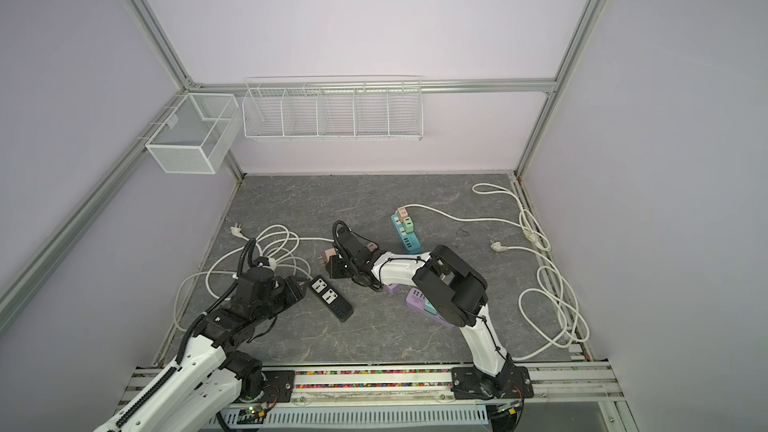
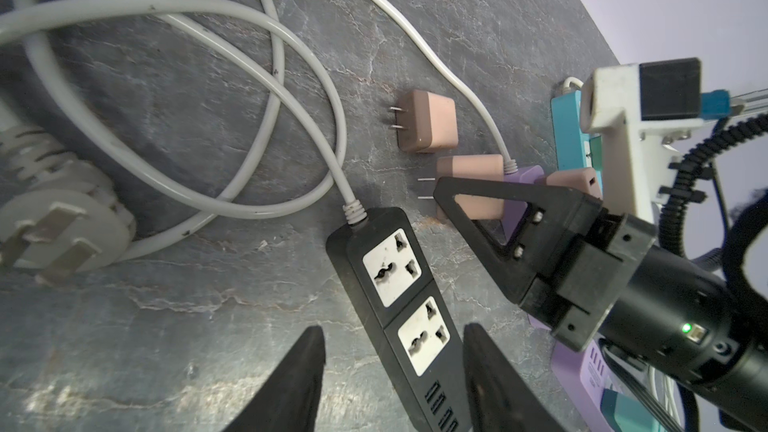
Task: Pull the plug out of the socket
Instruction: 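Lower the pink adapter beside the other unplugged adapter and open the right gripper, then move the right gripper over the purple strip's pink adapter while the left gripper approaches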
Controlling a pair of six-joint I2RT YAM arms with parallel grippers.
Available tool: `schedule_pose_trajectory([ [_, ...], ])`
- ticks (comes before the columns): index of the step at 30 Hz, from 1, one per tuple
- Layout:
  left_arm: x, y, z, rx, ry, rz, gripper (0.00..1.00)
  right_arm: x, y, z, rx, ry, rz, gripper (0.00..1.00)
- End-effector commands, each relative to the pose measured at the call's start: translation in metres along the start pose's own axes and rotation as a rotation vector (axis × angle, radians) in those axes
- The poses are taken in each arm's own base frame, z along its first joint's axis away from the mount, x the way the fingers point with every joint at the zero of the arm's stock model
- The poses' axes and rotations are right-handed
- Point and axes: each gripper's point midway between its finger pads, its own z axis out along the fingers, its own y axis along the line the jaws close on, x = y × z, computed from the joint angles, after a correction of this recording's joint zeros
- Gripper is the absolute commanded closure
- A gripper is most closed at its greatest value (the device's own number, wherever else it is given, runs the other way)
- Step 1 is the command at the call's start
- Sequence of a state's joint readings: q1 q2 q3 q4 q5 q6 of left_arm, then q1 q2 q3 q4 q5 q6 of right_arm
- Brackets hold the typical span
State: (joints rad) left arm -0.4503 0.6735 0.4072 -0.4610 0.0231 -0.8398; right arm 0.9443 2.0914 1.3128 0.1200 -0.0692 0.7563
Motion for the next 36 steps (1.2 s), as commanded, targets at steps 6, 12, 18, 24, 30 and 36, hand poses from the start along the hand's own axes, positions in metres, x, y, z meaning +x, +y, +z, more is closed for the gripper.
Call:
schedule_pose_trajectory([
  [6,-0.005,-0.009,-0.004,0.025,-0.011,0.002,0.45,0.012,-0.009,0.006,0.039,0.033,0.001,0.76],
  [12,-0.006,-0.012,-0.004,0.034,-0.008,0.001,0.44,0.006,-0.006,-0.006,0.051,0.015,-0.030,0.61],
  [18,-0.008,-0.015,-0.005,0.035,-0.006,0.001,0.43,-0.005,-0.003,-0.023,0.066,-0.001,-0.059,0.46],
  [24,-0.011,-0.023,-0.005,0.036,0.014,0.010,0.43,-0.013,-0.004,-0.042,0.089,-0.024,-0.091,0.38],
  [30,-0.013,-0.030,-0.007,0.064,0.012,0.000,0.42,-0.019,0.003,-0.067,0.081,-0.047,-0.135,0.33],
  [36,-0.017,-0.040,-0.008,0.096,0.007,-0.006,0.41,-0.029,0.011,-0.104,0.086,-0.082,-0.200,0.31],
])
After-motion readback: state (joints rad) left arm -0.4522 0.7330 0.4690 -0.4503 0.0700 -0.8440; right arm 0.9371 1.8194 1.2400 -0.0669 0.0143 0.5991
